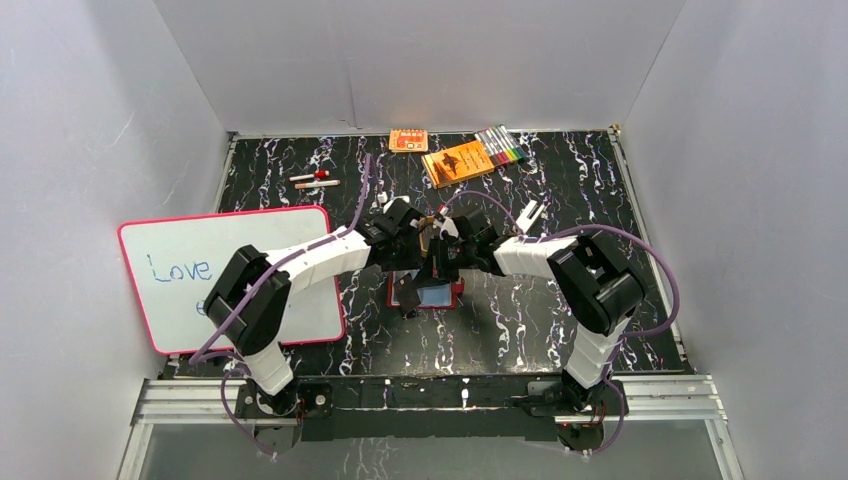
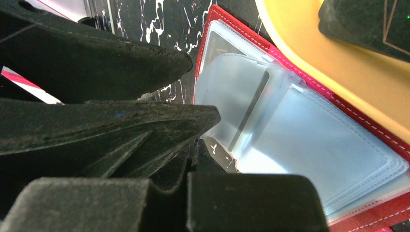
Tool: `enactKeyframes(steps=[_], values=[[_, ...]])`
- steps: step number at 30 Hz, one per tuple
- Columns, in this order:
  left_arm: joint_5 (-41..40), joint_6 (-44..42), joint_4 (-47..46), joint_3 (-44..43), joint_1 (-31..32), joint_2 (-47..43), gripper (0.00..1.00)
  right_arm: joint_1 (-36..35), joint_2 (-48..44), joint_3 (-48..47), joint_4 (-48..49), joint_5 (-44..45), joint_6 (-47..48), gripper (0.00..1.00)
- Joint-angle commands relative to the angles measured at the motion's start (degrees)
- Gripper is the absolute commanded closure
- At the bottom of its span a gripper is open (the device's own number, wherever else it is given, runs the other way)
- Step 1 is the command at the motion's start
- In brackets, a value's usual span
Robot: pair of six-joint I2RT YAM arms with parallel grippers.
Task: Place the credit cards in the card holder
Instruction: Turn over the card slot in the card holder.
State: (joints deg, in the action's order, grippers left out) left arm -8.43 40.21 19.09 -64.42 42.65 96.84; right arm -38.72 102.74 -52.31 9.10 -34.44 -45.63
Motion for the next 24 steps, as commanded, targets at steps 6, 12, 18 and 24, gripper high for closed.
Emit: enactKeyframes(steps=[6, 12, 18, 24], values=[[-3.0, -1.7, 3.2, -3.1, 0.1, 3.0, 0.68, -0.7, -2.2, -1.0, 0.8, -1.8, 2.1, 1.00], [-4.8, -1.4, 4.4, -3.3, 0.1, 3.0, 0.76, -0.8, -8.9, 2.5, -2.1, -2.3, 3.4, 1.00], [-7.0, -1.1, 5.3, -2.6, 0.1, 1.6, 0.77, -0.4, -17.6, 5.3, -8.0, 0.3, 5.8, 1.00], [-9.9, -0.5, 6.2, -0.4, 0.0, -0.3, 0.73, 1.9, -21.1, 8.5, -8.3, 8.2, 3.7, 1.00]])
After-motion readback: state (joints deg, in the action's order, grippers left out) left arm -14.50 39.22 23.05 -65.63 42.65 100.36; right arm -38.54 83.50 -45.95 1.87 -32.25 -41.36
